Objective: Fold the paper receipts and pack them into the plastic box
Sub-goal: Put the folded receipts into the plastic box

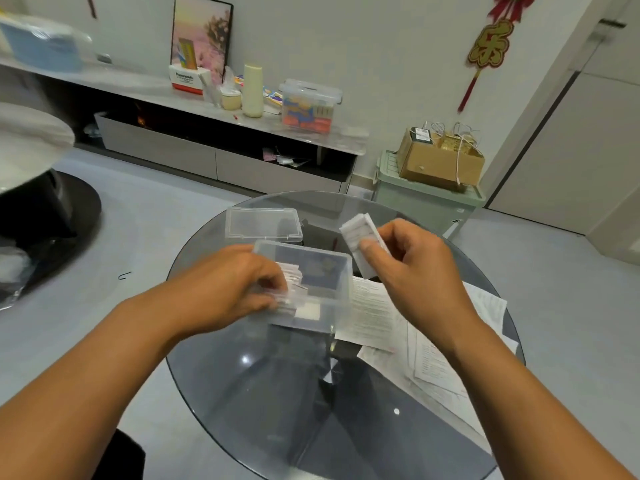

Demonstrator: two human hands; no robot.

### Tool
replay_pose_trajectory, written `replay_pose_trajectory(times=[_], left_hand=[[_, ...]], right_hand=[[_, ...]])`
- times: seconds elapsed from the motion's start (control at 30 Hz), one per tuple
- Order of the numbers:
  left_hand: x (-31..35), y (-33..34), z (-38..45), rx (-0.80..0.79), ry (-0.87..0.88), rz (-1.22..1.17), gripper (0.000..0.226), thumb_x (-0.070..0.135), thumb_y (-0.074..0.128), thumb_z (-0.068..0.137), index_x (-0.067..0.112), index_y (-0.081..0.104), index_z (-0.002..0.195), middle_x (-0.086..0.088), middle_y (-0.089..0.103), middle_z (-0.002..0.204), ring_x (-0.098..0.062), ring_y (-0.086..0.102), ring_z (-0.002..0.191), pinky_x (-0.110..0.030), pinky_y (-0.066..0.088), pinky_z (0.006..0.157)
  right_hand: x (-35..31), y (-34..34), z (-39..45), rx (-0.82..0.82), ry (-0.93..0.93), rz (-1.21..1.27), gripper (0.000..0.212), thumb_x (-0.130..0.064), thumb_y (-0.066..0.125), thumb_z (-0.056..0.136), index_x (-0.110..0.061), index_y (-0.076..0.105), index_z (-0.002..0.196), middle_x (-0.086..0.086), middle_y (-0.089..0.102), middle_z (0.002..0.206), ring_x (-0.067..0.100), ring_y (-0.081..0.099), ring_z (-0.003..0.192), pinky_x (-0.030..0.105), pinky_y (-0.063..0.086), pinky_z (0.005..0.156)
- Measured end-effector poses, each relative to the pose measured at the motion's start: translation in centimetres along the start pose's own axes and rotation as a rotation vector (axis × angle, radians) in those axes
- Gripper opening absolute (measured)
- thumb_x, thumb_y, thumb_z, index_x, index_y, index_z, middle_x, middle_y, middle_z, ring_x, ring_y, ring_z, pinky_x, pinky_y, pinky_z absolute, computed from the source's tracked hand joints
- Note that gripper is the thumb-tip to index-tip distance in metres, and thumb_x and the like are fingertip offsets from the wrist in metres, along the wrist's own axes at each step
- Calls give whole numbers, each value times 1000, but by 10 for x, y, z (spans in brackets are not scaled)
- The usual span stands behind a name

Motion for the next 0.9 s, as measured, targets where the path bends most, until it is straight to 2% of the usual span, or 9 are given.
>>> replay_pose_trajectory(times=[0.07, 0.13, 0.2, 0.33, 0.43, 0.53, 0.7, 0.8, 0.9], left_hand=[[13, 0, -2, 3, 40, 43, 23, 53, 77, 81, 37, 63, 90, 24, 58, 94, 2, 48, 97, -28, 46, 92], [25, 2, -2, 42, 123, 192, 40, 68, 73, 74, 42, 52, 95, 27, 50, 107, -2, 42, 108, -25, 36, 101], [33, 8, 2, 32, 146, 329, 56, 75, 69, 71, 44, 44, 110, 22, 46, 127, -8, 39, 120, -29, 25, 109], [32, 22, 12, -43, 52, 434, 96, 76, 69, 71, 35, 29, 148, 5, 19, 163, -20, 31, 143, -36, 16, 118], [30, 24, 13, -3, 44, 423, 103, 72, 72, 71, 28, 28, 152, 2, 18, 162, -23, 34, 141, -37, 19, 118], [26, 25, 10, 19, 48, 444, 96, 74, 71, 69, 25, 39, 146, 5, 33, 144, -19, 38, 130, -37, 24, 115], [22, 31, 17, -68, -11, 538, 96, 84, 61, 67, 26, 42, 141, 5, 41, 131, -19, 40, 125, -40, 28, 112], [23, 33, 19, -101, -22, 515, 91, 84, 62, 68, 28, 45, 138, 5, 40, 128, -18, 40, 123, -39, 31, 109], [20, 35, 19, -103, -25, 462, 83, 78, 64, 73, 28, 47, 138, 6, 39, 133, -17, 37, 125, -37, 32, 108]], right_hand=[[-8, 9, 3, -68, -16, -85, 18, -41, 60, 101, -29, 59, 88, -9, 67, 84, 13, 64, 76, 47, 58, 67], [-9, 20, 3, -143, -7, -142, 14, -41, 54, 104, -31, 54, 94, -12, 68, 96, 11, 64, 80, 40, 56, 62], [-5, 30, 1, -228, 41, -136, 11, -38, 48, 107, -30, 49, 100, -9, 69, 107, 8, 64, 84, 27, 47, 59], [0, 36, -5, -306, 137, -62, 13, -33, 39, 110, -25, 49, 109, -3, 73, 114, 3, 69, 86, 30, 55, 69], [2, 37, -5, -333, 154, -76, 13, -34, 38, 110, -26, 48, 109, -4, 75, 106, 9, 70, 87, 41, 59, 81], [0, 36, -6, -373, 155, -113, 13, -35, 37, 111, -27, 47, 110, -7, 76, 95, 14, 69, 87, 48, 59, 86], [-7, 39, -8, -419, 131, -211, 18, -37, 37, 111, -22, 47, 110, 3, 66, 131, 18, 68, 84, 47, 61, 79], [-6, 43, -5, -421, 118, -261, 20, -36, 39, 110, -19, 49, 109, 6, 66, 125, 23, 67, 87, 53, 60, 80], [-5, 45, -1, -361, 58, -339, 17, -35, 47, 107, -22, 58, 108, -2, 68, 113, 20, 66, 88, 46, 60, 77]])
Point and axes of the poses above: each hand's wrist, its own z-axis towards the middle knuckle, its own y-axis out of the palm, x = y × z, the point moved 5 cm from there along z, towards the middle knuckle
